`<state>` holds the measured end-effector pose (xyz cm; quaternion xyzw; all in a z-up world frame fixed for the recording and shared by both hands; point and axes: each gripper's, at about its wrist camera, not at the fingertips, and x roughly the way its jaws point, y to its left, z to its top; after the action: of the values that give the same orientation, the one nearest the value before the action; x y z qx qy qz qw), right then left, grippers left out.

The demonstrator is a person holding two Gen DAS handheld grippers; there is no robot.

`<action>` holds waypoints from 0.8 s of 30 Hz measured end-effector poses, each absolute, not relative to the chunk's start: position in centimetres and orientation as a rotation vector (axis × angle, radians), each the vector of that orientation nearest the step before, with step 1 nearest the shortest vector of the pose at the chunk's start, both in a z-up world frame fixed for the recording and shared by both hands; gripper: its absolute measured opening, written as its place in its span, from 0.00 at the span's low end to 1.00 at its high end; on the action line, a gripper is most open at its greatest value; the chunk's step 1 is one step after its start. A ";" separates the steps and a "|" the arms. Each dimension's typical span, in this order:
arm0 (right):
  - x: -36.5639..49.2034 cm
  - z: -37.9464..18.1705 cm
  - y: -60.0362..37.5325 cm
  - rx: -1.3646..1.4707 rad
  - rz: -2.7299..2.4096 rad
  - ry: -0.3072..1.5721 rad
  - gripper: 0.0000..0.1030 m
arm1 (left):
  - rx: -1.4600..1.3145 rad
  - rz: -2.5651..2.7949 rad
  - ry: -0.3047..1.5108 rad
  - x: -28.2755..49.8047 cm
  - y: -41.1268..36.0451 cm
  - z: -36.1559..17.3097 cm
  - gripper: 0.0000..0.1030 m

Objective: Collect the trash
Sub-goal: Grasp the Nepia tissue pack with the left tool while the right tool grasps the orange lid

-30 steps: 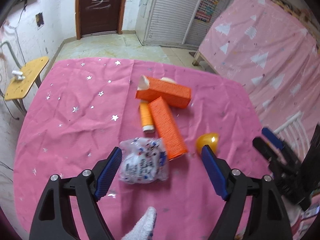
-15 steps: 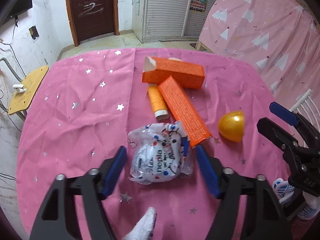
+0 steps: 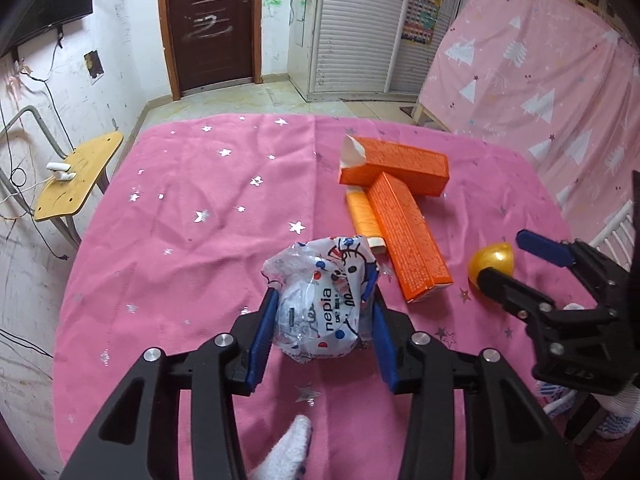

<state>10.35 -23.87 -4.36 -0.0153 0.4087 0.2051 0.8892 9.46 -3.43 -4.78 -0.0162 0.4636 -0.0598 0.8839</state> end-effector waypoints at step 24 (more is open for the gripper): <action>8.5 -1.3 -27.0 0.046 0.400 0.731 0.39 | -0.064 -0.120 0.903 7.9 -4.2 -1.3 0.35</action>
<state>8.49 -26.97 -1.35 0.0223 0.3552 0.1944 0.9141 7.89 -4.25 -1.28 -0.0308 0.4358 -0.0580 0.8976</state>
